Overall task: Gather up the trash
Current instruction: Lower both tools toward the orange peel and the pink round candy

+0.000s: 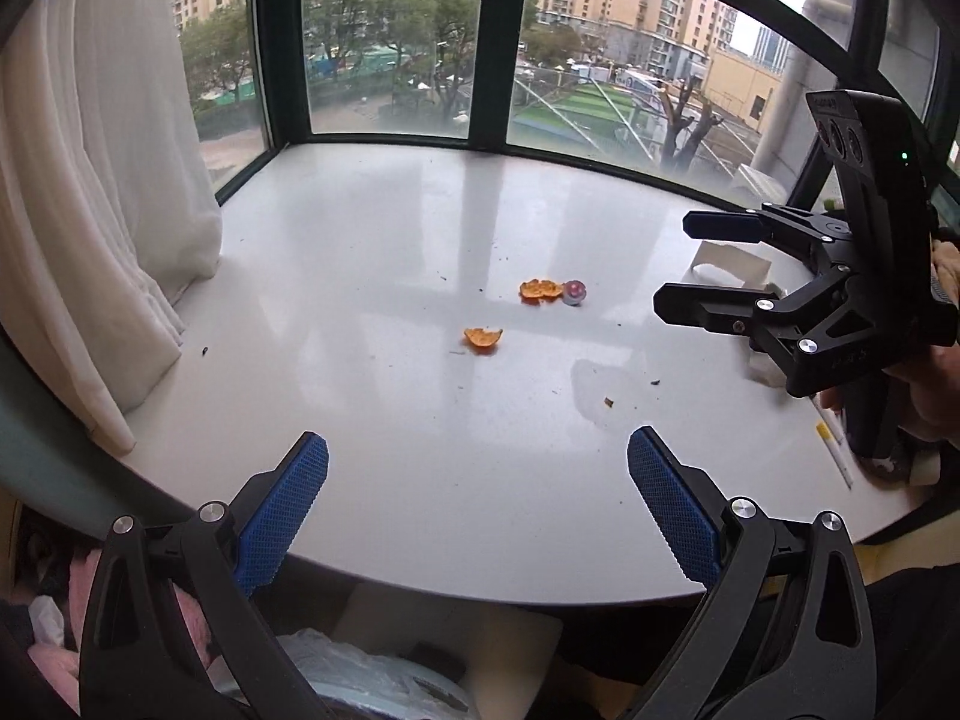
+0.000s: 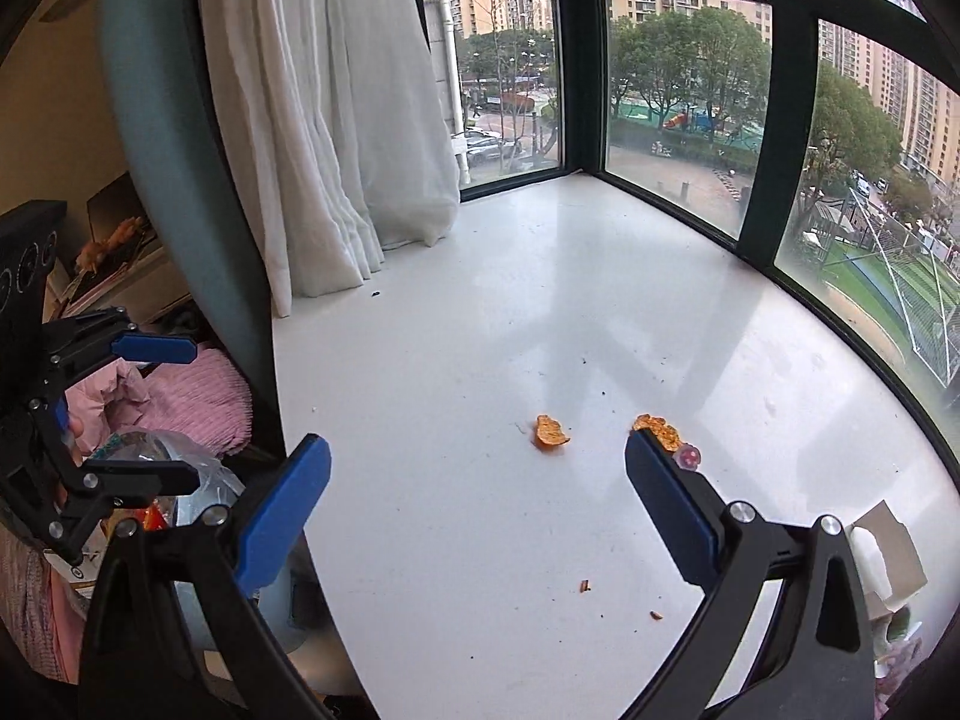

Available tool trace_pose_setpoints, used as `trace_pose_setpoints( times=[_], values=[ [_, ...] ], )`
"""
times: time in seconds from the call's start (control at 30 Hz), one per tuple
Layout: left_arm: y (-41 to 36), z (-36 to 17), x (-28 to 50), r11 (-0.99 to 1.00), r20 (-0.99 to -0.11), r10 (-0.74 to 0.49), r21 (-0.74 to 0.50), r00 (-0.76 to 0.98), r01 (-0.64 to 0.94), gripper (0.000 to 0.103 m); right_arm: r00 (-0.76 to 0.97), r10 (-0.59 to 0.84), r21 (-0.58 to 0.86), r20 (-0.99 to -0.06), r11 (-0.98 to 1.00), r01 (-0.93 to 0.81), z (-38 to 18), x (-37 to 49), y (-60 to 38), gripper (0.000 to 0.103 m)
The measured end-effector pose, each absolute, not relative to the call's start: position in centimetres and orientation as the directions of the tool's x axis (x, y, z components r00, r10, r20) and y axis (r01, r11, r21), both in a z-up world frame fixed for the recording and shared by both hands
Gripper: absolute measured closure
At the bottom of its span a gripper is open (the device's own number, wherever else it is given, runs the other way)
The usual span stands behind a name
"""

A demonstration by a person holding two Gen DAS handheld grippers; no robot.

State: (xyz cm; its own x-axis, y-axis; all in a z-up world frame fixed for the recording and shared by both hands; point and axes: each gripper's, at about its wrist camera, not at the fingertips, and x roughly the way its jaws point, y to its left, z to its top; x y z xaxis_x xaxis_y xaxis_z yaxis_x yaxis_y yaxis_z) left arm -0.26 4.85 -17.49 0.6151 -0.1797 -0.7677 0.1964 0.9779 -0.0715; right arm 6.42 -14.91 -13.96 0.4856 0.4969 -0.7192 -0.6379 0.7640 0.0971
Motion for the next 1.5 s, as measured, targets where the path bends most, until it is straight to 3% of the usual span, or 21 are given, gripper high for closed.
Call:
trace_pose_setpoints(
  times=[0.5,1.13,1.3,1.37,1.4,1.5],
  values=[
    [0.5,-20.6,9.7,0.963,-0.799,-0.236,-0.114,0.553,0.246,0.006,0.499,0.433,0.111,-0.750,0.827,-0.551,-17.0,13.3,-20.0,0.007],
    [0.1,-30.3,18.7,0.966,-0.857,-0.227,-0.139,0.462,0.218,0.007,0.420,0.401,0.137,-0.814,0.835,-0.533,-25.8,20.7,-22.0,0.007],
    [-0.2,-32.6,20.2,0.958,-0.860,-0.247,-0.148,0.447,0.246,0.021,0.386,0.377,0.128,-0.842,0.834,-0.536,-28.6,21.8,-22.1,0.008],
    [-0.3,-33.2,20.6,0.955,-0.860,-0.257,-0.155,0.441,0.253,0.026,0.376,0.373,0.132,-0.848,0.837,-0.531,-29.3,22.2,-22.2,0.018],
    [-0.3,-33.5,20.8,0.954,-0.858,-0.261,-0.159,0.441,0.255,0.028,0.371,0.370,0.135,-0.852,0.840,-0.526,-29.7,22.4,-22.3,0.030],
    [-0.4,-34.3,21.1,0.953,-0.856,-0.265,-0.164,0.444,0.254,0.029,0.364,0.373,0.149,-0.854,0.844,-0.515,-30.5,22.9,-22.4,0.031]
  ],
)
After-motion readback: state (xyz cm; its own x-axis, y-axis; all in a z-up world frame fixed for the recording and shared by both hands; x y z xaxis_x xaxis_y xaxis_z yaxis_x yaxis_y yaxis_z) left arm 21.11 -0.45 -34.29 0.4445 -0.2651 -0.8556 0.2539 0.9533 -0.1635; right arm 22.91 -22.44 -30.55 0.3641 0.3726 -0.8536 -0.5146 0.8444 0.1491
